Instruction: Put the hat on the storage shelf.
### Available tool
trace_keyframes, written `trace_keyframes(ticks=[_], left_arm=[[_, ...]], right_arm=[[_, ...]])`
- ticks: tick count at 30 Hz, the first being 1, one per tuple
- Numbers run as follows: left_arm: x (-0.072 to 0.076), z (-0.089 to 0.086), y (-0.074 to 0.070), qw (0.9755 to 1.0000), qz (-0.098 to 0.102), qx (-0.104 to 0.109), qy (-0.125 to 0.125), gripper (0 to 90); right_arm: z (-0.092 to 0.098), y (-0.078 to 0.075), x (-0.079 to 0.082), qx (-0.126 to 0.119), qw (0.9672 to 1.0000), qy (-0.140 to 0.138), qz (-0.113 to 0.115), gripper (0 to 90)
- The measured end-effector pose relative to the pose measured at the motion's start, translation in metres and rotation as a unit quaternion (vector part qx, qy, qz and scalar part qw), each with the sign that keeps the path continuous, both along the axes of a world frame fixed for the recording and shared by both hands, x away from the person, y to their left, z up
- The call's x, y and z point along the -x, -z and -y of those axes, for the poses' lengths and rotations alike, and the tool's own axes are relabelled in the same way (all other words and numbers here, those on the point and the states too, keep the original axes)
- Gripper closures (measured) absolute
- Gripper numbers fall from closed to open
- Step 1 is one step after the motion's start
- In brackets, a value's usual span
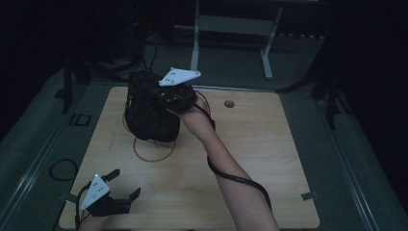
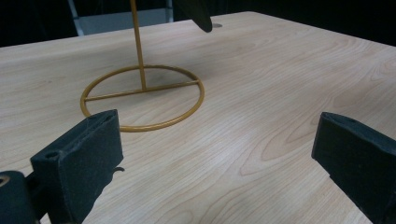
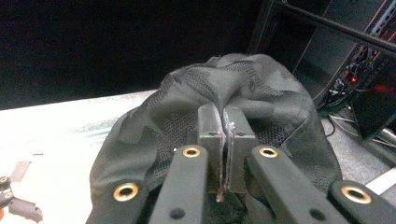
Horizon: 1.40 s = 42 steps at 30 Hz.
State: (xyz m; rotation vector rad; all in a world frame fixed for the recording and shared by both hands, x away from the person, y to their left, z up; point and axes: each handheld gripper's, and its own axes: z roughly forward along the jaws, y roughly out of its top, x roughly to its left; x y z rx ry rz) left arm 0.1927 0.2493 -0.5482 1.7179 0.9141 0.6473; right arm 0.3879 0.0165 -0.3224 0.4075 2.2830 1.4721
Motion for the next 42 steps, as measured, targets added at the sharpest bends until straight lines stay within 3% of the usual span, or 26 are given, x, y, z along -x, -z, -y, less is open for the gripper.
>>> trace_keyframes(ticks=[14,18,21,28,32,42], left_arm=[[0.000,0.000,0.004,0.9999,-0.009,0.001,0.008,2.3],[0.000,0.000,0.005,0.9999,-0.011,0.002,0.012,2.2],[0.000,0.001,0.005,0.9999,-0.011,0.003,0.012,2.3],[0.000,0.001,0.005,0.9999,-0.011,0.002,0.012,2.3],[0.000,0.002,0.006,0.9998,-0.013,0.004,0.012,2.2],[0.000,0.006,0.006,0.9997,-0.015,0.006,0.019,2.2]], right_arm=[[-0.035,0.012,-0.012,0.029,0.9992,-0.011,-0.026,86.1],[-0.037,0.017,-0.015,0.008,0.9984,-0.026,-0.050,71.1],[-0.039,0.020,-0.014,0.013,0.9982,-0.030,-0.051,62.8],[-0.041,0.018,-0.012,0.024,0.9984,-0.027,-0.044,55.1],[-0.038,0.014,-0.011,0.015,0.9988,-0.023,-0.040,48.7],[-0.020,0.015,-0.006,-0.002,0.9979,-0.033,-0.057,28.4]])
